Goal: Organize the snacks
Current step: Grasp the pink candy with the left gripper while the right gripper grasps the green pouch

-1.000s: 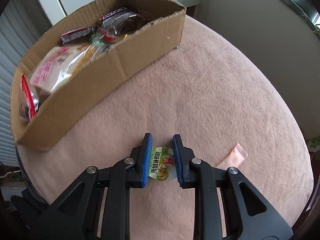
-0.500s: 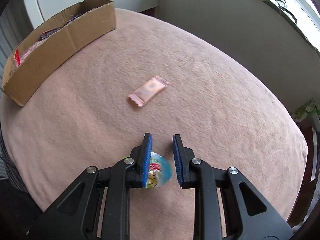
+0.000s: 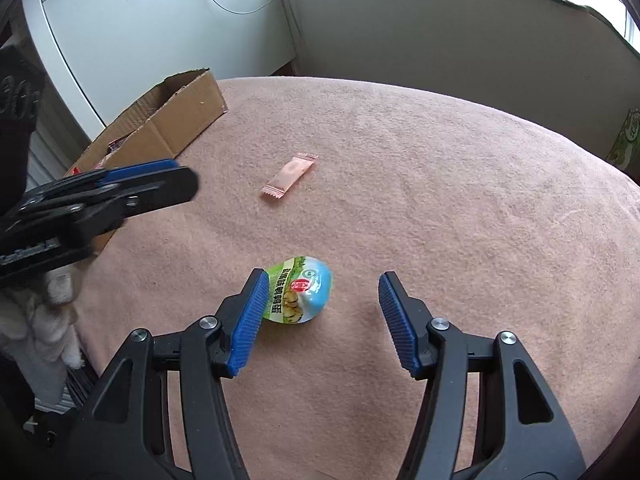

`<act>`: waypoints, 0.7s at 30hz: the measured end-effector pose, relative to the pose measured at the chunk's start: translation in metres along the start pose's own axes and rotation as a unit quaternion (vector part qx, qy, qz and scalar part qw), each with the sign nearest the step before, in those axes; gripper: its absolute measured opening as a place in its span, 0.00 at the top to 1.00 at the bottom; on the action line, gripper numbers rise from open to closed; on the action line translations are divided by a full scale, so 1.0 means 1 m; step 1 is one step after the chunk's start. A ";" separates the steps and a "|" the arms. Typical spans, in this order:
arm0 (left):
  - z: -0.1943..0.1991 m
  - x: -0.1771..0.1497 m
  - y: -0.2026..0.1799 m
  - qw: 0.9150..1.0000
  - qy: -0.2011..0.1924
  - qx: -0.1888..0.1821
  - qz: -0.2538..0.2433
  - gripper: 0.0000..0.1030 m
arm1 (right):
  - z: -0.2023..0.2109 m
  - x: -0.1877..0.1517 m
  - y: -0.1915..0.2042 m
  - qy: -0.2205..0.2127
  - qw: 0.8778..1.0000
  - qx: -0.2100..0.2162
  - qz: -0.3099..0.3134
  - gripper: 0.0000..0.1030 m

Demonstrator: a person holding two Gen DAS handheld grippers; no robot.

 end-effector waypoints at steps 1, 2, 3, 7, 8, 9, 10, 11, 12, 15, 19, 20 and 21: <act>-0.010 0.001 -0.001 1.000 0.009 0.001 -0.004 0.60 | 0.001 -0.001 0.000 -0.002 1.000 0.005 -0.002 0.42; -0.018 0.002 -0.002 1.000 0.016 0.003 -0.009 0.60 | -0.003 0.004 0.002 -0.004 1.000 0.010 -0.005 0.42; -0.026 0.003 -0.003 1.000 0.022 0.008 -0.013 0.60 | -0.003 0.004 0.003 -0.006 1.000 0.014 -0.008 0.42; -0.047 0.006 -0.008 0.999 0.039 0.013 -0.025 0.60 | -0.003 0.003 0.006 -0.006 1.000 0.018 -0.004 0.42; -0.051 0.007 -0.009 0.999 0.041 0.016 -0.028 0.61 | -0.004 0.002 0.007 -0.004 1.000 0.017 0.000 0.42; -0.055 0.009 -0.008 0.998 0.044 0.019 -0.030 0.63 | -0.004 0.001 0.010 -0.003 1.000 0.016 0.006 0.42; -0.058 0.009 -0.008 0.998 0.046 0.021 -0.031 0.64 | -0.005 0.001 0.014 -0.003 1.000 0.014 0.013 0.42; -0.061 0.011 -0.007 0.998 0.048 0.022 -0.031 0.65 | -0.005 -0.001 0.017 -0.003 1.000 0.012 0.020 0.42; -0.063 0.012 -0.008 0.998 0.048 0.024 -0.034 0.66 | -0.005 -0.002 0.020 -0.002 1.000 0.011 0.026 0.42; -0.066 0.015 -0.009 0.998 0.047 0.028 -0.043 0.67 | -0.010 -0.003 0.025 0.003 0.999 0.005 0.036 0.42; -0.070 0.014 -0.016 0.996 0.043 0.042 -0.063 0.69 | -0.016 0.001 0.025 0.004 0.999 -0.016 0.043 0.42; -0.070 0.013 -0.017 0.996 0.041 0.047 -0.068 0.73 | -0.016 0.002 0.025 0.002 0.999 -0.018 0.044 0.42; -0.070 0.013 -0.017 0.996 0.039 0.050 -0.070 0.77 | -0.017 0.003 0.025 0.002 0.999 -0.021 0.046 0.43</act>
Point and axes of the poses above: each gripper's, at about its wrist camera, not at the fingertips, and z roughly against the way its jaws point, y to its left, x to its top, the point moved 4 cm from there along -z, roughly the way its jaws point
